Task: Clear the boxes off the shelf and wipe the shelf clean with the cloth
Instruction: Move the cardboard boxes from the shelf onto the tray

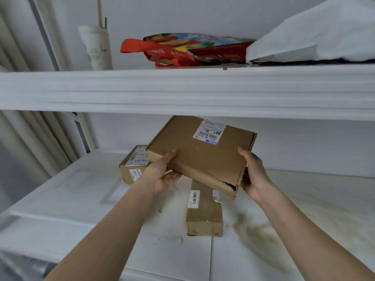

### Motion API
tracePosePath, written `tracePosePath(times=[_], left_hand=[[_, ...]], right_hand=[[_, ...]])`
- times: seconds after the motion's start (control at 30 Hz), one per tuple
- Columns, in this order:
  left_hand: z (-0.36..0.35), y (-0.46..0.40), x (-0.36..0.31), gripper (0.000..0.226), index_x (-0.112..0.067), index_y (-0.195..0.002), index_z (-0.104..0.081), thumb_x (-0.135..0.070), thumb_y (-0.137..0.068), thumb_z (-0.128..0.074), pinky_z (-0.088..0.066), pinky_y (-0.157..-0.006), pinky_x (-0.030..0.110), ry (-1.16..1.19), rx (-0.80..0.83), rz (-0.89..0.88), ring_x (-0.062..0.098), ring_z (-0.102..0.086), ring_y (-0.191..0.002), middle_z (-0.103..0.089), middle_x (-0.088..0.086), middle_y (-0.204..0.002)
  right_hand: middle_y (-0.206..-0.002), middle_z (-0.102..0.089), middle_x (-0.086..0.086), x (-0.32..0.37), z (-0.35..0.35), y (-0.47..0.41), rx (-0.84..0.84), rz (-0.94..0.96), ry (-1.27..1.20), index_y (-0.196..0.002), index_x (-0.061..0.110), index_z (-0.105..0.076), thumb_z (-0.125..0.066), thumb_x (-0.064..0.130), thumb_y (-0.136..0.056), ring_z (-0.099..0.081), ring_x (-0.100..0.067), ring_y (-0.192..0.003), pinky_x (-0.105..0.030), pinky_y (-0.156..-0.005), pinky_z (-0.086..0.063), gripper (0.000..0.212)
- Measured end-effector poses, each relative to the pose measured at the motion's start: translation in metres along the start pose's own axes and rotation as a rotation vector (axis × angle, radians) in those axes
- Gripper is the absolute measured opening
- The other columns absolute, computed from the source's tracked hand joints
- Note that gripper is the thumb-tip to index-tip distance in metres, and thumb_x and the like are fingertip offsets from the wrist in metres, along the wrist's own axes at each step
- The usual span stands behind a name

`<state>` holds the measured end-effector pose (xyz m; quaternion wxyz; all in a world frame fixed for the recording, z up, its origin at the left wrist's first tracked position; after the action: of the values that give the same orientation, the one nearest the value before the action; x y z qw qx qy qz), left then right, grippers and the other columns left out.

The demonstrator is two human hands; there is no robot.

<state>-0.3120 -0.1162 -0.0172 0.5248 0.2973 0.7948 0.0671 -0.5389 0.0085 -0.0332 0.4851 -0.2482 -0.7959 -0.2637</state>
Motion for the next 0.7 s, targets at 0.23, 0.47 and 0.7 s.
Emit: tracePosePath(times=[0.23, 0.47, 0.7], left_hand=[[0.054, 0.005, -0.042, 0.037, -0.005, -0.112, -0.054, -0.014, -0.082, -0.073, -0.053, -0.088, 0.049, 0.023, 0.037, -0.075, 0.032, -0.067, -0.094, -0.067, 0.016, -0.099], [0.115, 0.002, -0.084, 0.045, -0.003, -0.116, -0.057, -0.021, -0.079, -0.076, -0.057, -0.079, 0.046, -0.053, 0.037, -0.106, 0.032, -0.068, -0.096, -0.068, 0.017, -0.110], [0.156, -0.001, -0.113, 0.028, -0.005, -0.103, -0.058, -0.020, -0.082, -0.072, -0.058, -0.072, 0.046, -0.125, 0.127, -0.061, 0.030, -0.072, -0.078, -0.073, 0.016, -0.090]], right_hand=[[-0.115, -0.068, -0.010, -0.024, -0.092, 0.001, 0.042, -0.002, 0.052, -0.132, 0.028, -0.045, -0.074, 0.054, -0.067, -0.066, -0.027, -0.097, -0.038, -0.070, -0.051, 0.076], [-0.110, -0.069, -0.009, -0.051, -0.183, 0.005, 0.067, -0.017, -0.007, -0.132, 0.023, -0.046, -0.076, 0.046, -0.073, -0.068, -0.025, -0.097, -0.041, -0.077, -0.057, 0.070], [-0.111, -0.066, -0.006, -0.073, -0.266, 0.011, 0.090, -0.010, 0.010, -0.131, 0.025, -0.040, -0.075, 0.043, -0.079, -0.066, -0.021, -0.091, -0.040, -0.079, -0.055, 0.065]])
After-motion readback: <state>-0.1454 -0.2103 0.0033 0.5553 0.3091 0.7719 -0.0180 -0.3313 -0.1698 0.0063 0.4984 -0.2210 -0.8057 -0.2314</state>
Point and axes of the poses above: each hand's wrist, its own y-axis away from the middle knuckle, its own z-axis out of the back of the hand, x = y × z, the point moved 8 cm from there along -y, towards the middle knuckle
